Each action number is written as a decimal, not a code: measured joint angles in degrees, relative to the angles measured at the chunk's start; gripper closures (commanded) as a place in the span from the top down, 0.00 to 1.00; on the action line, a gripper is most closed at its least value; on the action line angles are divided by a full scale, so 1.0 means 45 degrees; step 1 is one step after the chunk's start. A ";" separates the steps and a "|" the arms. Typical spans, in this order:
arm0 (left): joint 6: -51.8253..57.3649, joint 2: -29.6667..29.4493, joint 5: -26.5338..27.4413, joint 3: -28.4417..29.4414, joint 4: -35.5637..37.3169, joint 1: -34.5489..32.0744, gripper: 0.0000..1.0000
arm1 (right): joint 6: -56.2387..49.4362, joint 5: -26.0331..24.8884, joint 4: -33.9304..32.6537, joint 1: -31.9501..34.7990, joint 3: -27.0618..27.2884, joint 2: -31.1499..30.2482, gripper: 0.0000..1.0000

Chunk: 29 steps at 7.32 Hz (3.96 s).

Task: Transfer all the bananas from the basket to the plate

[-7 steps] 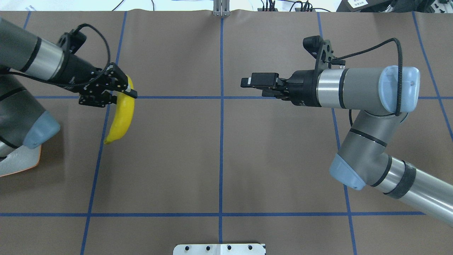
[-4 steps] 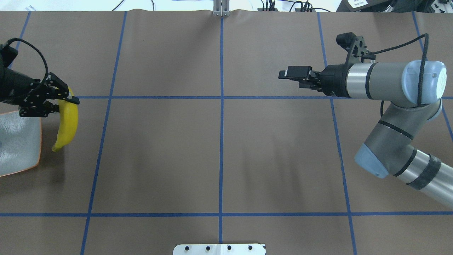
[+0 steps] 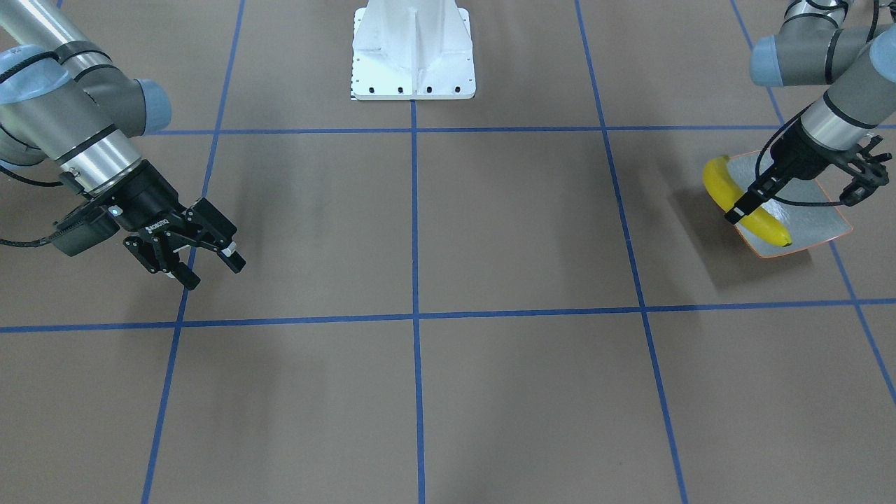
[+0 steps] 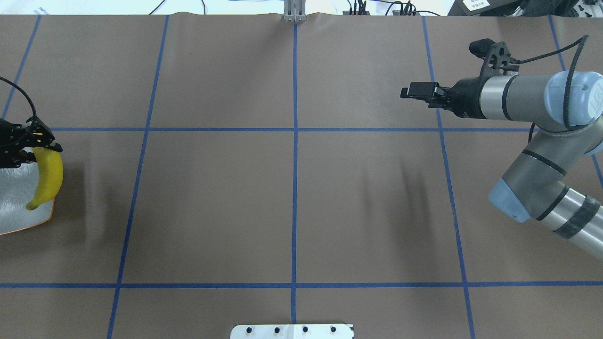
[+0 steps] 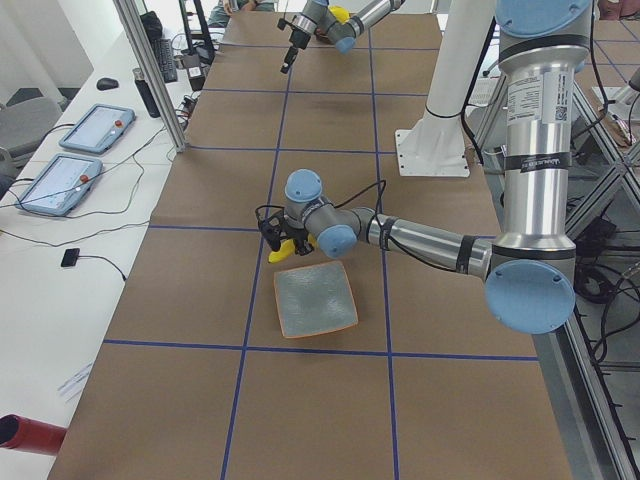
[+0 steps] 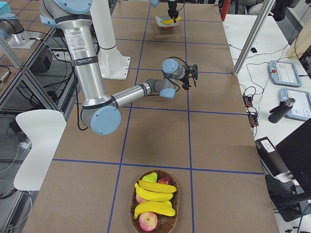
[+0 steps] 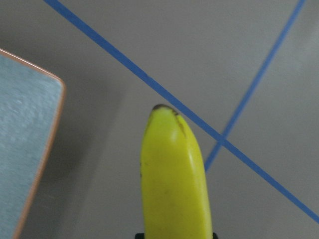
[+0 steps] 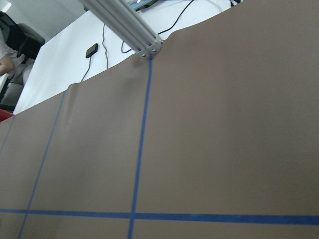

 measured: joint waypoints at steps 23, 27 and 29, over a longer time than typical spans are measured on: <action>0.4298 -0.1439 -0.0978 0.0015 0.2234 -0.1358 1.00 | -1.1616 0.5280 -0.3503 0.8818 -0.1151 -0.4887 1.00; 0.4201 -0.1609 -0.0984 0.0059 0.2235 -0.1367 1.00 | -1.5788 0.6129 -0.4748 1.1417 -0.3341 -0.5146 0.99; 0.4199 -0.1628 -0.0966 0.0111 0.2235 -0.1357 1.00 | -1.6576 0.6156 -0.5239 1.1808 -0.4646 -0.4698 0.99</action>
